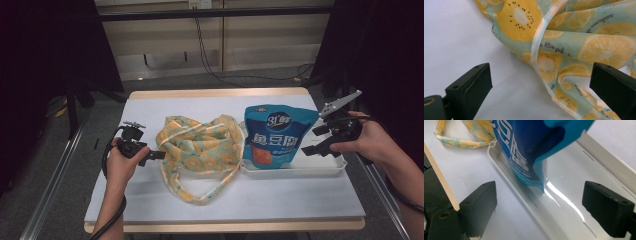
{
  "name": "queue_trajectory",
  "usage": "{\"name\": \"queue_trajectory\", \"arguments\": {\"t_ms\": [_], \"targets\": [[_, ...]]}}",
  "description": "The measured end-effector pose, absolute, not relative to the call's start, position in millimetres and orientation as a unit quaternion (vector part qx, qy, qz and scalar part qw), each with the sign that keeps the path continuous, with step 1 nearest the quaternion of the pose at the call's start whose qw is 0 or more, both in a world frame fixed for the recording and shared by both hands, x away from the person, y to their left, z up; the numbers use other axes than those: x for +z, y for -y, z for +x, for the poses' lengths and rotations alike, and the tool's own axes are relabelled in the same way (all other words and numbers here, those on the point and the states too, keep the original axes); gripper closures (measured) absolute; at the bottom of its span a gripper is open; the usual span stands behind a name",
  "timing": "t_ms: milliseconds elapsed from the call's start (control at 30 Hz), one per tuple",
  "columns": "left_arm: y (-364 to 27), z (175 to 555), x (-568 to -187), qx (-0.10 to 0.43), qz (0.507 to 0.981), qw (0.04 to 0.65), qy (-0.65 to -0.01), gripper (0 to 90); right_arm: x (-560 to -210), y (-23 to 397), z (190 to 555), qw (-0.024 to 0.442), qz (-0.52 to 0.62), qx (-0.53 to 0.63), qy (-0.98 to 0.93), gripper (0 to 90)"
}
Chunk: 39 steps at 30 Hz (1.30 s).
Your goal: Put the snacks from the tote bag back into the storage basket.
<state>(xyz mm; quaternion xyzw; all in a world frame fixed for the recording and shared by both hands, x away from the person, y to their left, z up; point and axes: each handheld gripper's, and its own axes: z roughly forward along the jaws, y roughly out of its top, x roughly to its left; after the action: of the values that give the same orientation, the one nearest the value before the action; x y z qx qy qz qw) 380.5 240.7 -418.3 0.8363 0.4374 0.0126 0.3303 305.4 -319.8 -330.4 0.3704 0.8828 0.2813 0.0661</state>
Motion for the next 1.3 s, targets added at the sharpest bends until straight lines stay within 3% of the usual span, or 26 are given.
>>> {"name": "queue_trajectory", "arguments": {"t_ms": [1300], "targets": [[-239.1,380.9,-418.7,0.009,0.837,0.33,-0.437,3.9,-371.7,329.4,272.2,0.066,0.377,0.287,-0.878,11.2]]}}
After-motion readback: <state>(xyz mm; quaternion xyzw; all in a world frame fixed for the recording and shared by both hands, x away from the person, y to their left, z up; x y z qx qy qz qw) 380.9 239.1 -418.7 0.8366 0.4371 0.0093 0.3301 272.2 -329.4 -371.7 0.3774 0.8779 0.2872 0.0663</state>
